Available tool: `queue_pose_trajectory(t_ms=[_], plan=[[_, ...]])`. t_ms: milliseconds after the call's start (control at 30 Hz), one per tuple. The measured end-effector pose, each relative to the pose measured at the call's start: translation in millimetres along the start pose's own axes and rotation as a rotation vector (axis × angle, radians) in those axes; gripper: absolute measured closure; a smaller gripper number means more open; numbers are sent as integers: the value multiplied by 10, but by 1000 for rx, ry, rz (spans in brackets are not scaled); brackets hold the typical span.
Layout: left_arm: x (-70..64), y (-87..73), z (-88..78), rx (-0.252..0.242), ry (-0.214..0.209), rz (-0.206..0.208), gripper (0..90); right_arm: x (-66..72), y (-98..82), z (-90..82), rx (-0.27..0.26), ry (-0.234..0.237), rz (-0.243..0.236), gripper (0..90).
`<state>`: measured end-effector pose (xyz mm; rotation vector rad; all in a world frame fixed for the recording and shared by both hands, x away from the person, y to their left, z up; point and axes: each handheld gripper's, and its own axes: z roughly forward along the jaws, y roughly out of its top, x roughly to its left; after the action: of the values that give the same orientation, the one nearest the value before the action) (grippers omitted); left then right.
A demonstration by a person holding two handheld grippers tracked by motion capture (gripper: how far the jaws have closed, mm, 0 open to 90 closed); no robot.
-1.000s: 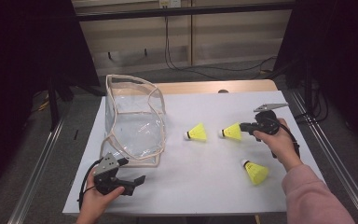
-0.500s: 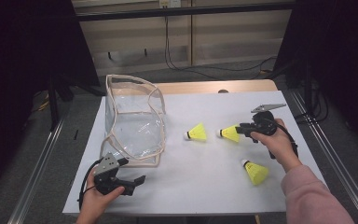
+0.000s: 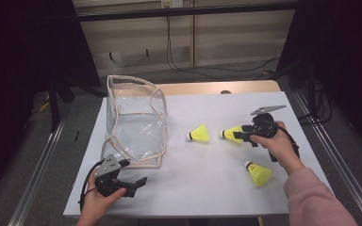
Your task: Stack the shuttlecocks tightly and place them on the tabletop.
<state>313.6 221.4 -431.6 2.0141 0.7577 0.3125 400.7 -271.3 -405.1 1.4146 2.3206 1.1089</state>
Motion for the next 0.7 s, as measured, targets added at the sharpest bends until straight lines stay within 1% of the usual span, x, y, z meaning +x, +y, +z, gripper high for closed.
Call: queue_pose_trajectory(t_ms=[33,67,100,133,167,200,267,300,333,367,500,533,567,700], plan=[[4,1,-2,1,2,4,50,-2,-1,9,-1,-3,-6,449],[3,1,-1,0,3,2,50,3,-1,17,5,-10,-1,433],[3,2,-4,2,2,2,50,14,-3,21,18,-1,17,415],[1,1,-2,-3,0,1,50,9,-3,31,22,-1,8,399],[-1,0,-2,-7,-5,-2,50,14,-3,40,26,-1,11,388],[-1,2,-5,3,-1,2,50,12,-2,49,27,-9,1,379],[0,1,-3,3,2,4,50,8,-2,70,29,1,-3,349],[1,-1,2,-3,1,1,50,17,-3,74,41,-4,10,339],[2,0,0,0,1,2,50,8,-2,85,42,-11,5,332],[0,0,0,0,2,1,50,4,-5,96,43,-2,11,331],[3,-1,2,-4,0,1,50,-13,-14,148,65,-10,15,315],[4,-2,3,-4,0,1,50,-19,-15,163,65,-18,5,313],[6,-2,2,-2,0,4,50,-22,-15,169,67,-11,7,313],[6,1,-3,-1,0,2,50,-19,-15,190,75,-20,9,313]])
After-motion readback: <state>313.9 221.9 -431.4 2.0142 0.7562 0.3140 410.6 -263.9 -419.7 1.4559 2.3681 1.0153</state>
